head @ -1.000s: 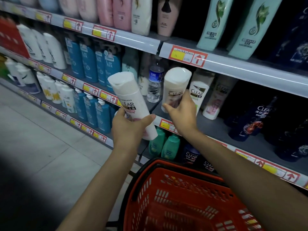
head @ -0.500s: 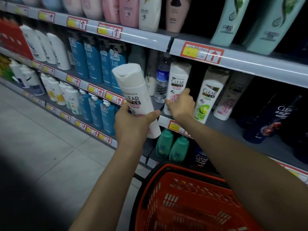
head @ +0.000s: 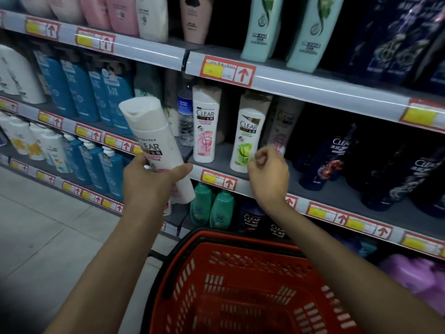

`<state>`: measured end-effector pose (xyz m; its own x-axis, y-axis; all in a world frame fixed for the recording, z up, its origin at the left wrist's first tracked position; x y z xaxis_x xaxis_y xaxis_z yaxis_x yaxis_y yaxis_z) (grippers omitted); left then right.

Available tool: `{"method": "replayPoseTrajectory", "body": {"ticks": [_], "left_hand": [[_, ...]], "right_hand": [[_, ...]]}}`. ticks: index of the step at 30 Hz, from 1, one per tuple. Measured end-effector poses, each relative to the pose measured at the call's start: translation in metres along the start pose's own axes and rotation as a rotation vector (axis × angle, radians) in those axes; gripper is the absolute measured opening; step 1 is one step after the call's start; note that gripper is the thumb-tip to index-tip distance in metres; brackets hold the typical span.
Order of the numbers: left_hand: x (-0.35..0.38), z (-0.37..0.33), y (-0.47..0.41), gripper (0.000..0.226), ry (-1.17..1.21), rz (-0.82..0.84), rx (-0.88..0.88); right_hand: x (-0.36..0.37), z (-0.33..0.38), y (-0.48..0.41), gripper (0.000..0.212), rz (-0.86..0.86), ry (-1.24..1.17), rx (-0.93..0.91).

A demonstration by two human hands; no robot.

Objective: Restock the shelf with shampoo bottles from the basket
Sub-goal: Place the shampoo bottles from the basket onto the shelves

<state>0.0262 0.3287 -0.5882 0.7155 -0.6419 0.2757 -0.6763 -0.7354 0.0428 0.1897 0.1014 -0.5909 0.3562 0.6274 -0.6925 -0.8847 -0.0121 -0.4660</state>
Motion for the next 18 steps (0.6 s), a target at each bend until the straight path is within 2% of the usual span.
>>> {"method": "replayPoseTrajectory", "body": {"ticks": [2,5,7,12,18], "left_hand": [[0.007,0.004,0.001,0.047,0.004,0.02,0.0],[0.018,0.008,0.001,0.051,-0.009,0.041,0.011],[0.023,0.009,-0.001,0.053,-0.021,0.046,0.016],[0.027,0.017,-0.01,0.054,-0.062,0.044,0.006],[0.023,0.019,-0.022,0.045,-0.062,0.034,0.017]], "right_hand": [[-0.001,-0.029,-0.02,0.012,-0.031,0.052,0.099],[0.017,-0.057,-0.046,0.031,0.073,0.229,0.202],[0.03,-0.067,-0.058,0.042,0.132,0.267,0.265],[0.045,-0.083,-0.075,0.038,0.079,0.195,0.38],[0.052,-0.09,-0.085,0.038,0.025,0.23,0.385]]}}
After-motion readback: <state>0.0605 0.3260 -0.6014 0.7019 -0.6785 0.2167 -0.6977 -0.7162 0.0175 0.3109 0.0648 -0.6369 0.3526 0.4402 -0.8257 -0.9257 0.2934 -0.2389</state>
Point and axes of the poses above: each hand's wrist, its own y-axis away from the middle knuckle, its own x-axis out of the palm, z = x × y, the point moved 7 cm from there along -y, towards the middle knuckle, and after that the axes turned 11 degrees about y, right-handed, at the moved point
